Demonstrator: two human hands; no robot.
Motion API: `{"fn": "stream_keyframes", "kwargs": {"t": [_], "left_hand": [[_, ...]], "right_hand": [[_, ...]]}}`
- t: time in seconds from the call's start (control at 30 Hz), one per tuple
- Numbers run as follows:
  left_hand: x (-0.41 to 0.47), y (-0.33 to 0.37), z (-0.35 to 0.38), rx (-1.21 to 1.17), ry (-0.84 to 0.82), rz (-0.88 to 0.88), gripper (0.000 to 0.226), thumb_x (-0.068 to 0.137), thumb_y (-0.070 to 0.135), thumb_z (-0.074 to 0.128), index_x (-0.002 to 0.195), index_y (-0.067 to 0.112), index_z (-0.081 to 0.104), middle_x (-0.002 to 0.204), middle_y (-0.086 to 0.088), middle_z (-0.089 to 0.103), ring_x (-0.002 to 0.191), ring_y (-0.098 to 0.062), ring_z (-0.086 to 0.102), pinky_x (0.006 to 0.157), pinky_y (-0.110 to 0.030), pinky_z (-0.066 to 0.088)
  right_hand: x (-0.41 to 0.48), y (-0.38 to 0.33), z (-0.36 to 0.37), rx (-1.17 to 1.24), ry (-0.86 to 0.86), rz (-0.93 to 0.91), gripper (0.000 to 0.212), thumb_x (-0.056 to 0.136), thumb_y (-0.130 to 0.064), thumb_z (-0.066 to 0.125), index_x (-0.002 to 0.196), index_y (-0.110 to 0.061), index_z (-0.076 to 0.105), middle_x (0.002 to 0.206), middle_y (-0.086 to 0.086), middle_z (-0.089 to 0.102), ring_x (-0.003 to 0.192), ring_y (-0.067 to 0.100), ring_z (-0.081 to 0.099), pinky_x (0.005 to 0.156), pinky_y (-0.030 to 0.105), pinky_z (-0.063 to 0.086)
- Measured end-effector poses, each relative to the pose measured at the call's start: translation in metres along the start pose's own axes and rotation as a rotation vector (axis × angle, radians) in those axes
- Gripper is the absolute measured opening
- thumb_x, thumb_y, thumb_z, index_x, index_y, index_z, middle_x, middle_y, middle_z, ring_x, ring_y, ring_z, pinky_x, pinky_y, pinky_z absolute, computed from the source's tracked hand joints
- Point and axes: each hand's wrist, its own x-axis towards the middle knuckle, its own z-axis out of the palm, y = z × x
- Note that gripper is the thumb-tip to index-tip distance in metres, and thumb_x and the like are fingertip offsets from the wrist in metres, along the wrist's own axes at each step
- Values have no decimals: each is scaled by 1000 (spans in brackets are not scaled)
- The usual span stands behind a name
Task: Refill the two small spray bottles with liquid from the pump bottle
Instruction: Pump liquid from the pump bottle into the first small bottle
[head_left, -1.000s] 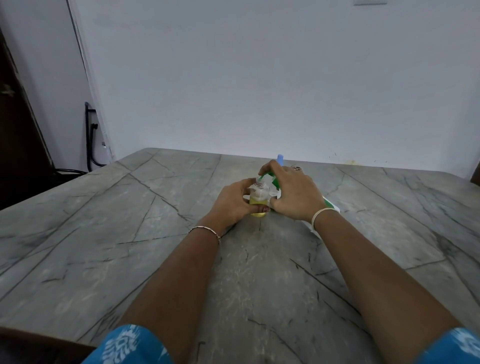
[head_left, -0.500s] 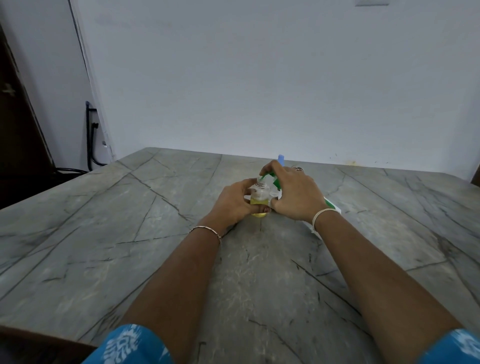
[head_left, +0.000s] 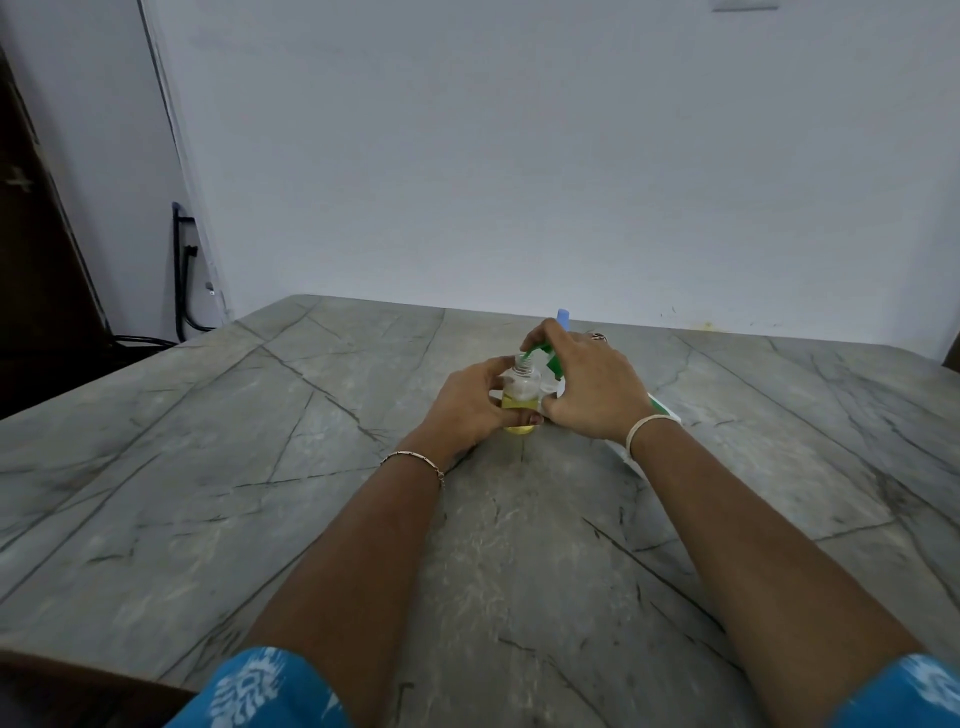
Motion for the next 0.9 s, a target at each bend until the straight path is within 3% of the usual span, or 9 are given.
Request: {"fn": "stream_keyframes", "kwargs": {"t": [0.3, 0.57, 0.9], "left_hand": [[-2, 2, 1, -12, 8, -7, 76, 60, 15, 90, 129, 20, 58, 110, 2, 70, 99, -12, 68, 93, -37, 55], [0, 1, 0, -1, -2, -12, 79, 59, 15, 91, 130, 18, 58, 116, -1, 70, 103, -14, 67, 91, -40, 56], [0, 2, 1, -5, -5, -27, 77, 60, 16, 90, 129, 20, 57, 113, 3, 69, 101, -13, 67, 93, -38, 55]], "right_hand": [[-4, 5, 1, 14, -23, -10, 59, 72, -31, 67, 123, -40, 39, 98, -2, 63, 84, 21, 54, 76, 38, 50], [3, 0, 3, -7, 13, -6, 53, 68, -24, 65, 112, -36, 38, 89, -3, 60, 81, 22, 54, 76, 44, 52], [-1, 6, 3, 6, -7, -29, 59, 70, -28, 66, 120, -41, 37, 95, -1, 62, 81, 21, 55, 74, 36, 49]]}}
